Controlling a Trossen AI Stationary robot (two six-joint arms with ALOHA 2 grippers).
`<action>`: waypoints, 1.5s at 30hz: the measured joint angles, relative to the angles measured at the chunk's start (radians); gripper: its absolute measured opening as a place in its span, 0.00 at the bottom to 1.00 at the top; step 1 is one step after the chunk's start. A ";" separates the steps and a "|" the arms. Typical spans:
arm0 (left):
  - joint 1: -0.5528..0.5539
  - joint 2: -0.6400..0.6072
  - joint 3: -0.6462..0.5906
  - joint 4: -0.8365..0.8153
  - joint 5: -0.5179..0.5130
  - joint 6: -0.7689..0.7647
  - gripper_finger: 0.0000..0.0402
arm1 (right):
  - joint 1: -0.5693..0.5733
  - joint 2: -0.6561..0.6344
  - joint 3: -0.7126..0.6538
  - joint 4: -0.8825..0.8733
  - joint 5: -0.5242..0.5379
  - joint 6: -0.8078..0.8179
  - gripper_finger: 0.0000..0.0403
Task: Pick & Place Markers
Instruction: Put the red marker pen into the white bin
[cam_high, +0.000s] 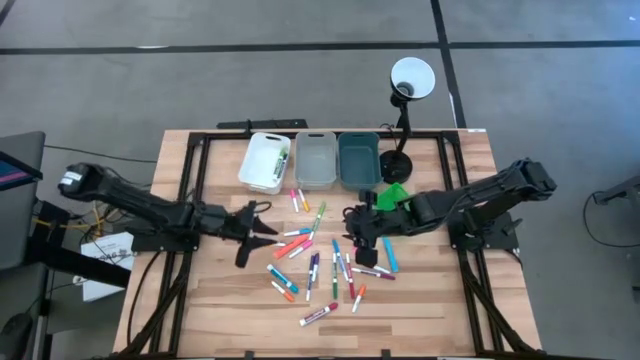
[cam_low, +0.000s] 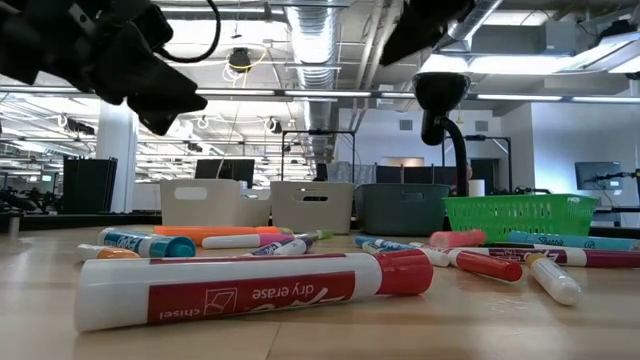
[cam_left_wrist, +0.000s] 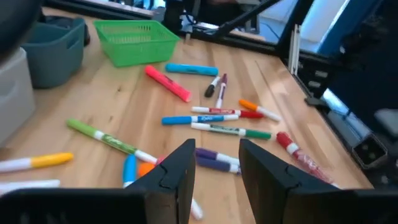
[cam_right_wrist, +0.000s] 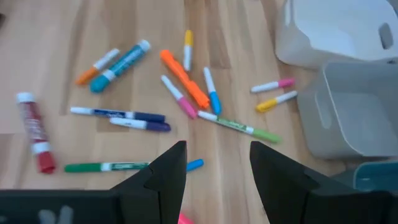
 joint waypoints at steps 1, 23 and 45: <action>-0.017 0.027 0.001 0.027 -0.024 -0.018 0.30 | 0.007 -0.008 0.024 -0.023 -0.002 -0.009 0.41; -0.066 0.382 0.084 0.235 -0.183 -0.050 0.30 | 0.155 0.172 -0.469 1.050 -0.431 -0.179 0.34; -0.062 0.381 0.084 0.282 -0.208 -0.051 0.30 | 0.187 0.596 -0.206 0.991 -0.402 -0.103 0.35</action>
